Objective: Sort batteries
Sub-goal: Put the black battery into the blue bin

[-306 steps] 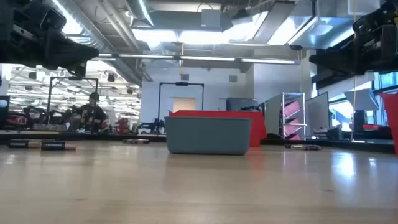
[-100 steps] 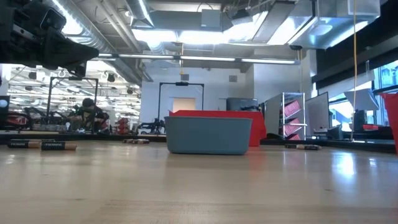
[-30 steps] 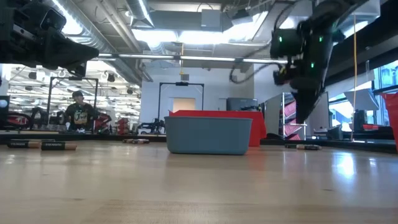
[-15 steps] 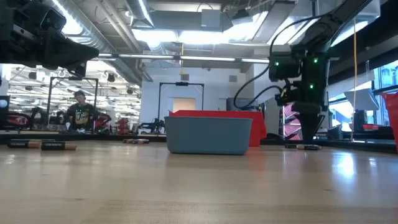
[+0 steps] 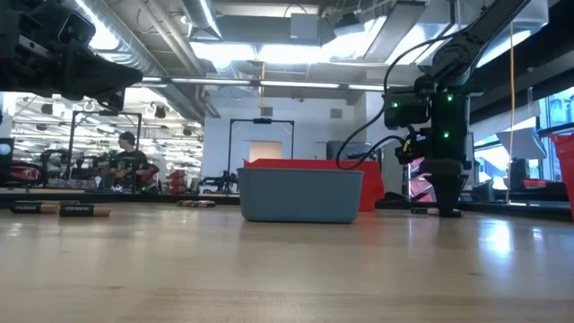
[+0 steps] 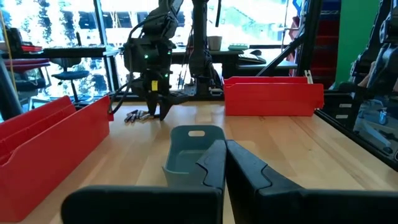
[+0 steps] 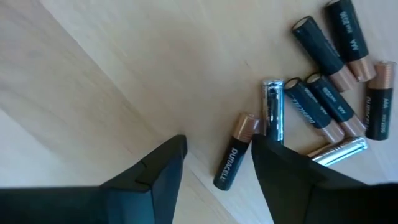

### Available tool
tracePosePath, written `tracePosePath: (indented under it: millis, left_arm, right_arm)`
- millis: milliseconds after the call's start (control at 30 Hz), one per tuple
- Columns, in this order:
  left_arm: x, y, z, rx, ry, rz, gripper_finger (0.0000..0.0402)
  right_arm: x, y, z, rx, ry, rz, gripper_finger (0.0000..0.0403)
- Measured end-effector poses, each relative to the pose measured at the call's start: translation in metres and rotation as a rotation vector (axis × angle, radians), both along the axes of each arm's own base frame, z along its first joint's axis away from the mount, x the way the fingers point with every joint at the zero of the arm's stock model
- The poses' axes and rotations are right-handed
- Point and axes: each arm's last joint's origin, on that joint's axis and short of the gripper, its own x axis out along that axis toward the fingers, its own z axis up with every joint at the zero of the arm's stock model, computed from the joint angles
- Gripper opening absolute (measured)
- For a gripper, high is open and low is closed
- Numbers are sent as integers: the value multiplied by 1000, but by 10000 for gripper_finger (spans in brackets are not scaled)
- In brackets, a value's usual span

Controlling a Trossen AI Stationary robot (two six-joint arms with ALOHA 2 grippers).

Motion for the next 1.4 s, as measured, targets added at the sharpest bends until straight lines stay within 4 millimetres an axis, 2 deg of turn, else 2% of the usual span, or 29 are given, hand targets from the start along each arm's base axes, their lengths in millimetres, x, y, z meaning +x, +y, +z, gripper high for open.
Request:
tracePosePath:
  millis: [133,333,367,567,700,800,967,1233,1400]
  left_arm:
    - [0,0,0,0,0,0,1]
    - [0,0,0,0,0,0,1]
    - [0,0,0,0,0,0,1]
    - [0,0,0,0,0,0,1]
    - [0,0,0,0,0,0,1]
    - [0,0,0,0,0,0,1]
    - [0,0,0,0,0,0,1]
    - [0,0,0,0,0,0,1]
    - [0,0,0,0,0,0,1]
  right_arm:
    - [0,1,0,23,-10,3,147]
    - [1,2,0,45,-17,30,27]
    - [0,2,0,42,-14,33,18]
    - [5,17,5,49,-2,97,34]
    - [17,33,25,32,-15,178,13]
    - [27,48,39,-18,-6,222,11]
    - [53,80,68,-61,-121,331,16]
    - [98,130,121,-132,-493,504,12]
    - [124,141,127,-141,-586,579,11]
